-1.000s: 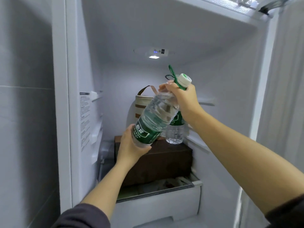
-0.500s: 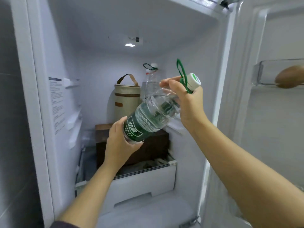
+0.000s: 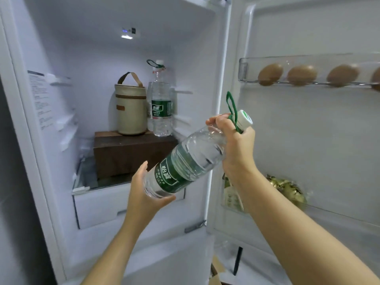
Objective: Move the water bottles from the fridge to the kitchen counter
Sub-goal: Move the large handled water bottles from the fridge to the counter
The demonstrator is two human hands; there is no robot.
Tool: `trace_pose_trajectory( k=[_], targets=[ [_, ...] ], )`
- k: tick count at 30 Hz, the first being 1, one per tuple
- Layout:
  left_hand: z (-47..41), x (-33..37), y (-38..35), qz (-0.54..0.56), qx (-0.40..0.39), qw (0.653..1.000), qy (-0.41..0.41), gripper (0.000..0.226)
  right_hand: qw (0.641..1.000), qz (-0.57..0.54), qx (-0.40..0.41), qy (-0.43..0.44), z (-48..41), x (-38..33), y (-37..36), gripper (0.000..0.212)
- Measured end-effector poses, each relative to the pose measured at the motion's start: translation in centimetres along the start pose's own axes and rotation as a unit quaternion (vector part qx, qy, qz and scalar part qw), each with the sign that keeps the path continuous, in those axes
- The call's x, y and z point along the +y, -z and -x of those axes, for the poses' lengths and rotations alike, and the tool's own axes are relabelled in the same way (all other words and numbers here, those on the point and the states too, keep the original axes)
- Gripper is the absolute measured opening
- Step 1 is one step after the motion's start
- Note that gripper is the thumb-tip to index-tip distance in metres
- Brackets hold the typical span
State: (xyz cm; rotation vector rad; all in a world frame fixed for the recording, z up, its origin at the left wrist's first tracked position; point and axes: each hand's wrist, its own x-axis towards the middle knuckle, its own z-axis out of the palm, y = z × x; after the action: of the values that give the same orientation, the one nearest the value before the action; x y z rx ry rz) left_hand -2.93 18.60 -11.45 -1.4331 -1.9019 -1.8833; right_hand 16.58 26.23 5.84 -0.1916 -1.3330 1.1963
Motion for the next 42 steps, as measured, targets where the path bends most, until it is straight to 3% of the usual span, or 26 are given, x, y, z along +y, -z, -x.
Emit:
trace_pose_trajectory(
  k=[6,8,10,12,15,19,23,29,35,39,42],
  targets=[
    [6.3,1.4,-1.6,0.190,-0.011,0.977,0.097,0.121,1.000,0.015,0.013,-0.007,3.5,-1.9,3.1,0.020],
    [7.3,2.4,-1.8,0.330,-0.026,0.926,0.183,0.112,1.000,0.020,0.017,-0.009,4.3,-2.2,3.7,0.018],
    [7.8,3.0,-2.0,0.436,-0.072,0.872,0.211,0.083,0.999,0.020,0.023,-0.016,4.9,-2.5,4.1,0.016],
    [7.9,3.1,-2.3,0.487,-0.091,0.836,0.236,0.066,0.999,0.024,0.022,-0.014,5.6,-2.6,4.5,0.015],
    [7.7,2.5,-2.9,0.539,-0.090,0.763,0.346,0.057,0.999,0.040,0.009,-0.011,6.5,-2.7,5.1,0.014],
    [8.5,1.0,-4.4,0.543,-0.130,0.739,0.377,0.051,0.998,0.066,-0.003,-0.013,7.6,-2.4,6.7,0.005],
    [9.9,-0.2,-5.4,0.538,-0.157,0.723,0.405,0.047,0.991,0.134,0.023,-0.002,9.5,-1.3,8.5,0.005],
    [12.5,-1.2,-7.8,0.525,-0.211,0.683,0.461,0.045,0.986,0.150,0.073,-0.002,13.3,-0.5,11.4,0.009],
    [15.7,0.3,-10.0,0.504,-0.248,0.643,0.520,0.032,0.976,0.138,0.169,-0.007,17.3,-1.9,14.7,0.010],
    [18.2,2.6,-11.9,0.488,-0.279,0.629,0.537,0.046,0.967,0.158,0.199,0.000,20.0,-4.2,17.5,0.009],
    [20.6,4.8,-13.7,0.477,-0.302,0.617,0.549,0.041,0.964,0.161,0.212,0.015,22.3,-6.7,20.2,0.013]
  ],
)
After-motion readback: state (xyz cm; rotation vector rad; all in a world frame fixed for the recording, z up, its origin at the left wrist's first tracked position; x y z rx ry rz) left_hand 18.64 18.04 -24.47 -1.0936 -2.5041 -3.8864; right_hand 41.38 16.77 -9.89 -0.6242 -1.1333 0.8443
